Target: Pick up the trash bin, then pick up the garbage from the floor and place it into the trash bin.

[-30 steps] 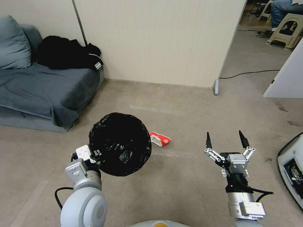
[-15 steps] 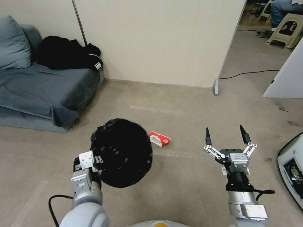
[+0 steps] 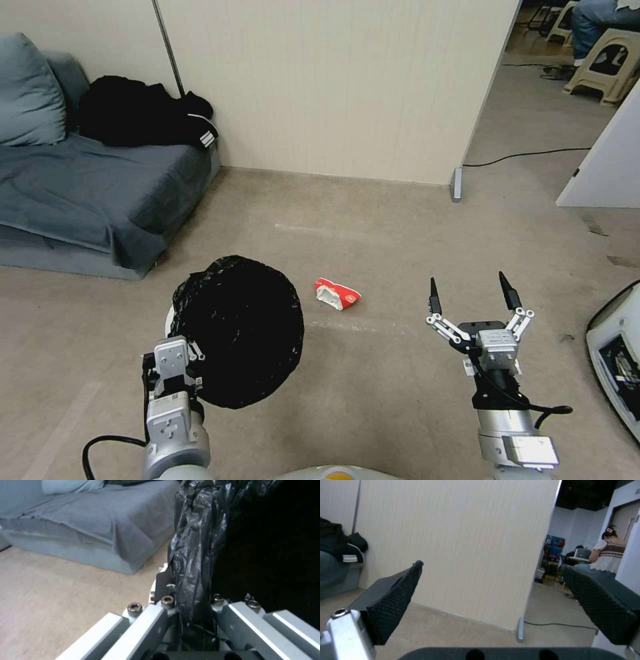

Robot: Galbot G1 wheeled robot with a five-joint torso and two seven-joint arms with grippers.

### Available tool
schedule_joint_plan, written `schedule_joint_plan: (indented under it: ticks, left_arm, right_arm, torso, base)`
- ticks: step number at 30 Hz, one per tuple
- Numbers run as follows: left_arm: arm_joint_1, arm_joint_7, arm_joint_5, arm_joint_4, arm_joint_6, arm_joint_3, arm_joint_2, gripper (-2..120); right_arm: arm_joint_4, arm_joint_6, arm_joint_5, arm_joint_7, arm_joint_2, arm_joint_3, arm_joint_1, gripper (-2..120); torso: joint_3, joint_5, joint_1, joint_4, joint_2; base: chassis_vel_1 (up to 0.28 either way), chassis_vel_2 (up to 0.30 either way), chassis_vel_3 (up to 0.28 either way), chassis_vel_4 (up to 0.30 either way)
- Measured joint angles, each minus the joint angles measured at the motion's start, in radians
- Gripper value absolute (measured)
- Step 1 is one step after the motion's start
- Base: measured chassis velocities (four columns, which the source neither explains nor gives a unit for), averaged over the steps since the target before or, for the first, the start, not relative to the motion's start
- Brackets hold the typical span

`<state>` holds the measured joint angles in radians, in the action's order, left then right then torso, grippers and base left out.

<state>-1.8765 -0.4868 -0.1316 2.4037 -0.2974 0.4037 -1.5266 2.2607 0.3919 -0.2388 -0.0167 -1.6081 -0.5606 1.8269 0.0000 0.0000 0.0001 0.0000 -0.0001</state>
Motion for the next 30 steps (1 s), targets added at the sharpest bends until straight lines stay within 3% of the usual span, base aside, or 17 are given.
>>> schedule_joint_plan:
  ticks: [9,30]
  left_arm:
    - [0.006,0.039,-0.005,0.0,0.003,-0.004,-0.001,1]
    - [0.016,0.015,0.01,-0.004,-0.01,-0.009,-0.008,1]
  right_arm:
    - [0.003,-0.002,0.013,0.0,0.0,-0.003,0.001,100]
    - [-0.003,0.0,0.036,0.015,0.0,-0.005,0.002,100]
  torso:
    - [0.0,0.0,0.0,0.0,0.0]
    - [0.0,0.0,0.0,0.0,0.0]
  base:
    - [0.0,0.0,0.0,0.0]
    - [0.0,0.0,0.0,0.0]
